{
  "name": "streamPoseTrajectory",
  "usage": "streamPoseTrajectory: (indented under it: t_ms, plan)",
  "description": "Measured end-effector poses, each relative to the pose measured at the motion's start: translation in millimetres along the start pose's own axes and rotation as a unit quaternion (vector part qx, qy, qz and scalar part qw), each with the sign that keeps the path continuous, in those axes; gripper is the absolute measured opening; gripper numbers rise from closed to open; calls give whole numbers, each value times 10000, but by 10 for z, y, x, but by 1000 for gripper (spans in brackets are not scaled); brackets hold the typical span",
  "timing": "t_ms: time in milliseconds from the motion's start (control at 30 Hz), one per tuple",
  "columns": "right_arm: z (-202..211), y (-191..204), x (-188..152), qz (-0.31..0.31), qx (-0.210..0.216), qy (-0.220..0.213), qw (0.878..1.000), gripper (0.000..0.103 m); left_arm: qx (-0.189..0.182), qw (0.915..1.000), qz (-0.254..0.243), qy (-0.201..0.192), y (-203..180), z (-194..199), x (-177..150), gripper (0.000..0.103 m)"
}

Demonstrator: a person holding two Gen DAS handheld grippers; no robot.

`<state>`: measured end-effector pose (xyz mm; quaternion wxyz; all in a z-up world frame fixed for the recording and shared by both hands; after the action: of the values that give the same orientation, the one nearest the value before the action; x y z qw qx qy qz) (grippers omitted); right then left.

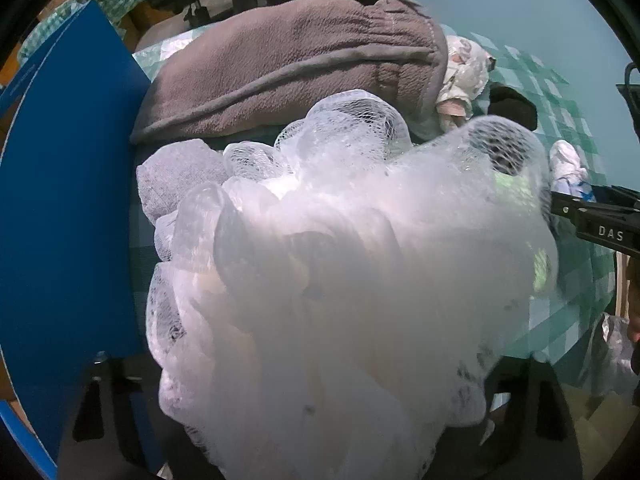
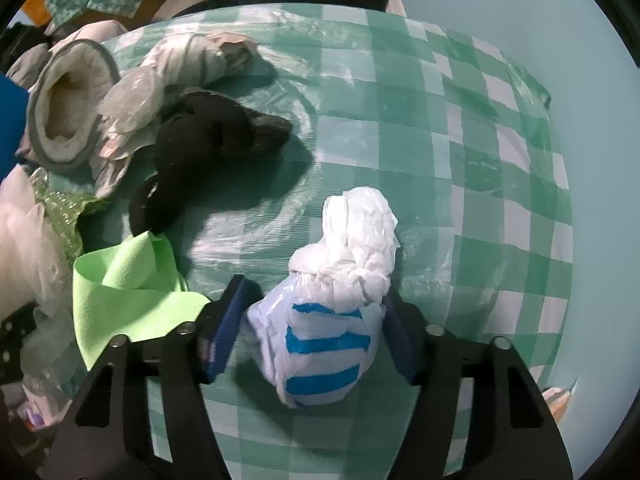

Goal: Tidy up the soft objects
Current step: 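Grasp the white mesh bath puff with the left gripper while the right gripper grasps the blue-striped sock bundle, then lift the bath puff and sock bundle and carry both toward the cardboard box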

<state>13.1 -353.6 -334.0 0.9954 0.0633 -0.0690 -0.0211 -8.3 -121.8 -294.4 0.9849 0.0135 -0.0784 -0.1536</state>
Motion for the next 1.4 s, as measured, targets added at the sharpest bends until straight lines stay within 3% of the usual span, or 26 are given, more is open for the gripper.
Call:
streamPoseTrajectory:
  t_ms: [100, 200, 467, 533, 900, 1100, 1400]
  plan:
    - [14, 10, -15, 0, 37, -35, 10000, 55, -72, 9999, 6, -92, 18, 80, -51, 73]
    - [67, 69, -16, -27, 116, -83, 9999, 53, -167, 9997, 50, -174, 79, 187, -90, 69]
    - [462, 115, 55, 163, 149, -241, 9995, 53, -272, 9977, -156, -595, 211, 582, -97, 68]
    - [569, 147, -92, 189, 176, -287, 9993, 53, -355, 9970, -176, -666, 217, 608, -70, 68]
    - [960, 293, -184, 306, 385, -492, 9976, 53, -525, 9935, 112, -1003, 410, 1017, -12, 67]
    - [968, 509, 165, 523, 463, -603, 9957, 53, -506, 9916, 218, -1167, 498, 1230, 29, 67]
    - [1230, 868, 358, 911, 633, -822, 9904, 53, -436, 9889, 387, -1366, 636, 1459, 46, 66]
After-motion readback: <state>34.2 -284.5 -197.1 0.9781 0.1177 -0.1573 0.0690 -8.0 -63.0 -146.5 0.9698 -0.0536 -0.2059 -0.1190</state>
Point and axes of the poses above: each gripper's, at about its wrist camera, not at the fingertips, and z roughly against the way its jaws point, y to its left, x to its top, the point moved 4 cm from there along -z, roughly the way its jaws point, and after that the axes turned 6 degrees about x, right-handed, at the moved point
